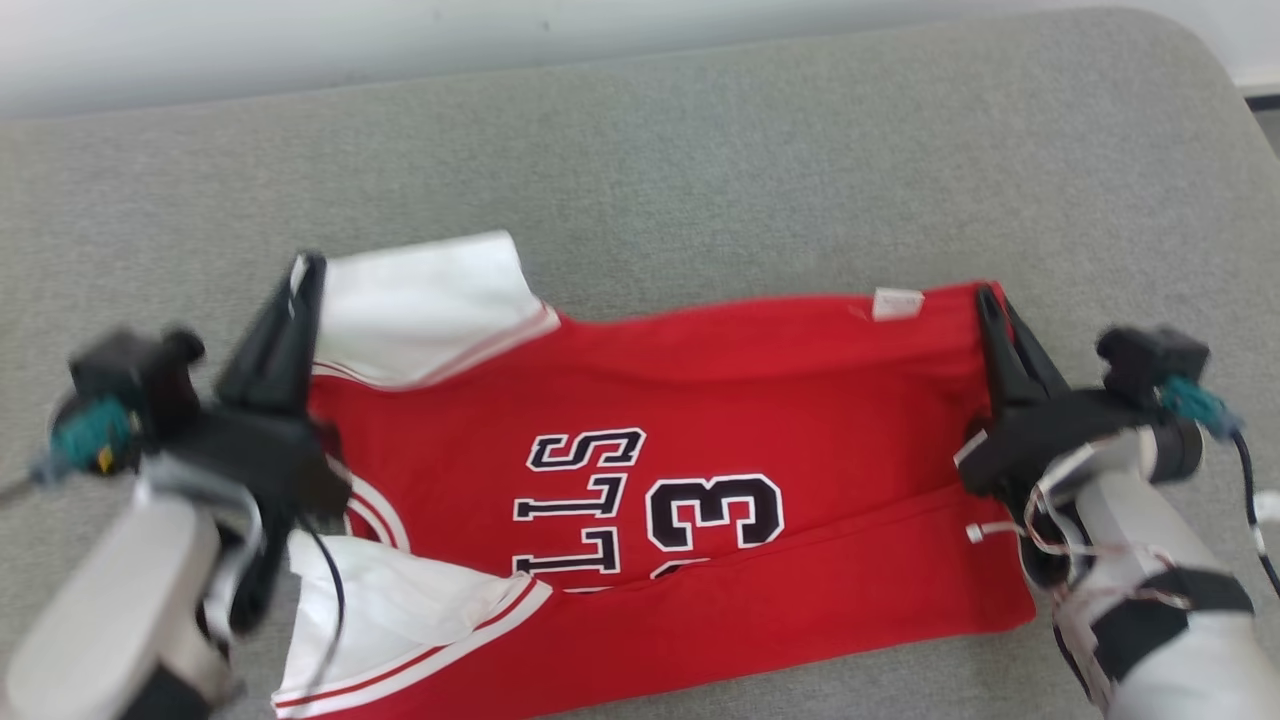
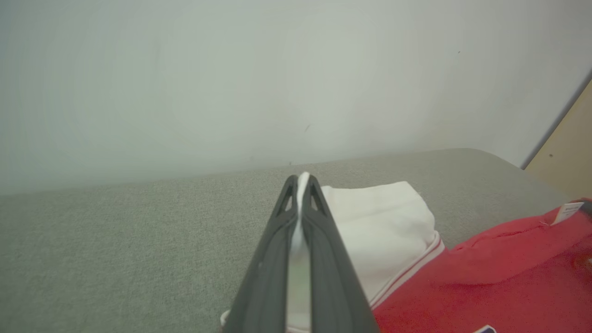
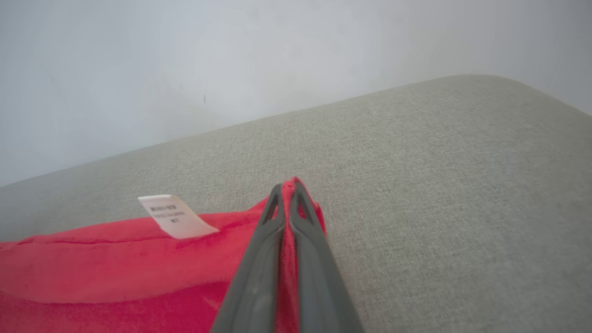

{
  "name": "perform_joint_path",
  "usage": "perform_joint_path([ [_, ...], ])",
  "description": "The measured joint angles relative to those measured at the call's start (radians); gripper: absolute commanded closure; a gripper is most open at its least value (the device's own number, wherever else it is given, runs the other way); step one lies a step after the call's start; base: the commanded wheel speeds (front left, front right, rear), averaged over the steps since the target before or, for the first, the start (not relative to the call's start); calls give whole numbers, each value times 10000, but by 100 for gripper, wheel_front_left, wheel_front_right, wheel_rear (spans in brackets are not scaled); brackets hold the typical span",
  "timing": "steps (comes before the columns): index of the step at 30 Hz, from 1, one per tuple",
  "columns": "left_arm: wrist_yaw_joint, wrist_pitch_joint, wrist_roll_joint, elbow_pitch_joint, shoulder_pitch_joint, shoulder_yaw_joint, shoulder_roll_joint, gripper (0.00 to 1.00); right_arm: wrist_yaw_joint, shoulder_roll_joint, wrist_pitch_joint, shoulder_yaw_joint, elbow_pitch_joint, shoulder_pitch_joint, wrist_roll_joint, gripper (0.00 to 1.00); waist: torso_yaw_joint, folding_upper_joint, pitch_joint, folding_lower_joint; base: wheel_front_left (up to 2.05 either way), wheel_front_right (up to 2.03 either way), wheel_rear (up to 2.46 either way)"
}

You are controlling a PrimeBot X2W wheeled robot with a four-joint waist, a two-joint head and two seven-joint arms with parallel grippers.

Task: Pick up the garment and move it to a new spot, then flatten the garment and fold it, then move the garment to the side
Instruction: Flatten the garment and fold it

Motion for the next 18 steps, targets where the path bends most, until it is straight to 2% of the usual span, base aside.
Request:
perform_joint_path([
  [6, 416, 0, 334, -1662, 2230, 740, -291, 100, 0, -61, -21, -445, -1026, 1381, 556, 100, 184, 0, -245, -1, 0, 0, 0],
  [18, 330, 0, 861, -2263, 4972, 1946, -1601, 100, 0, -82, -23, -1112, -2004, 3255, 930, 100, 424, -1, -569, 1, 0, 0, 0],
])
